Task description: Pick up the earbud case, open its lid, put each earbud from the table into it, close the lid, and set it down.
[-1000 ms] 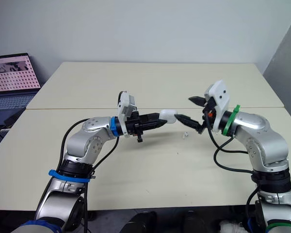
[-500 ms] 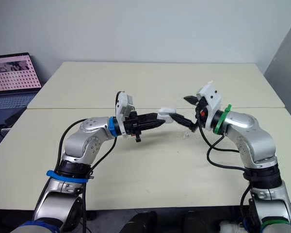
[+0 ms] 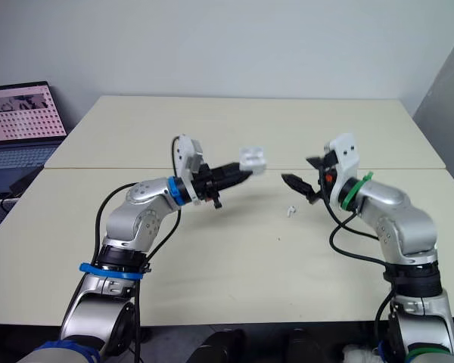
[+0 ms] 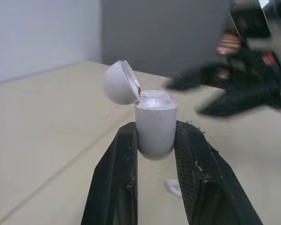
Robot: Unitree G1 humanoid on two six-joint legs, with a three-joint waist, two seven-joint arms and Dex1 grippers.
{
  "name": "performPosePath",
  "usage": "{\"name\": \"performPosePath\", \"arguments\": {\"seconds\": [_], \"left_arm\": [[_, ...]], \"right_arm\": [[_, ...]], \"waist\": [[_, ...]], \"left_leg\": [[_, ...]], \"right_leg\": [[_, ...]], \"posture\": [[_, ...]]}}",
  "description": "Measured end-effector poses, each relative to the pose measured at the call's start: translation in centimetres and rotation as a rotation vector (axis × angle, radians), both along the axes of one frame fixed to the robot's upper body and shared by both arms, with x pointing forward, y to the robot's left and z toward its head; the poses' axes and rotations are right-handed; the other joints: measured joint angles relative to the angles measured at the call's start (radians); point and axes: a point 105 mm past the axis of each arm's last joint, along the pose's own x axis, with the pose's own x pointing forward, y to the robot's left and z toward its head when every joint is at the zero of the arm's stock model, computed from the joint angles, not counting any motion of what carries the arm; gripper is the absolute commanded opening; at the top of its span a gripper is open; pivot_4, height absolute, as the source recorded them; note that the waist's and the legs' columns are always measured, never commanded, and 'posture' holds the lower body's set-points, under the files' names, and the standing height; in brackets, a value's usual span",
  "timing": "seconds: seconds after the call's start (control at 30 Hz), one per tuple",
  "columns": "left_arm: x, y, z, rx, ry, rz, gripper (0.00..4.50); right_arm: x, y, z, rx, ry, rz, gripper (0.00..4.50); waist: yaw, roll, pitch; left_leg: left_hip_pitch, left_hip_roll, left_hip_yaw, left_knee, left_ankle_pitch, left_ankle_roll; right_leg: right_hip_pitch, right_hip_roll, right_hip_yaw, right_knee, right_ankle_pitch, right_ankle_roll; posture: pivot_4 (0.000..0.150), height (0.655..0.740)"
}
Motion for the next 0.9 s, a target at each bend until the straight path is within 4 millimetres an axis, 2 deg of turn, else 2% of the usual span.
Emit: {"name": "performPosePath", "arguments": {"seconds": [0.1,0.17,0.37,0.53,0.63,0.9], "left_arm": [[0.6,0.4,0.1,-0.031,-0.026,0.073,0.74],[0.6,0.4,-0.2,-0.040,-0.020,0.095,0.74],[0.3,1.2,-0.9,-0.046,-0.013,0.143,0.74],[0.2,1.4,-0.4,-0.046,-0.034,0.156,0.74],[0.2,1.5,-0.4,-0.046,-0.033,0.166,0.74],[0.3,1.5,-0.5,-0.044,-0.031,0.169,0.74]], "right_arm": [[1.1,0.5,-4.1,-0.051,0.089,-0.092,4.44],[1.7,1.0,-5.6,-0.048,0.113,-0.153,4.44],[1.6,2.2,-8.2,-0.051,0.129,-0.272,4.44],[0.5,2.9,-8.7,-0.074,0.108,-0.309,4.44],[0.1,2.9,-9.0,-0.089,0.101,-0.323,3.84],[0.0,2.9,-9.0,-0.094,0.090,-0.324,1.01]], "waist": [[-0.002,0.000,0.000],[-0.002,0.000,0.000],[-0.001,0.000,0.000],[0.000,0.000,-0.001],[0.000,0.000,-0.001],[0.000,0.000,-0.001]], "left_leg": [[0.000,0.000,0.001,0.000,0.002,-0.004],[0.000,0.000,0.001,0.000,0.002,-0.004],[0.000,0.000,0.001,0.000,0.002,-0.004],[0.001,0.000,0.000,0.000,0.002,-0.004],[0.001,0.000,0.000,0.000,0.002,-0.004],[0.002,0.000,0.000,-0.001,0.001,-0.001]], "right_leg": [[-0.001,0.000,0.001,0.000,0.000,0.000],[-0.001,0.000,0.001,0.000,0.000,0.000],[-0.001,0.000,0.001,0.001,0.000,0.000],[0.000,0.001,0.002,0.001,0.000,0.000],[0.000,0.001,0.002,0.001,0.000,0.000],[0.001,0.001,0.002,0.001,0.000,0.000]], "posture": [[0.150,0.7400],[0.150,0.7400],[0.150,0.7400],[0.150,0.7400],[0.150,0.7400],[0.150,0.7400]]}}
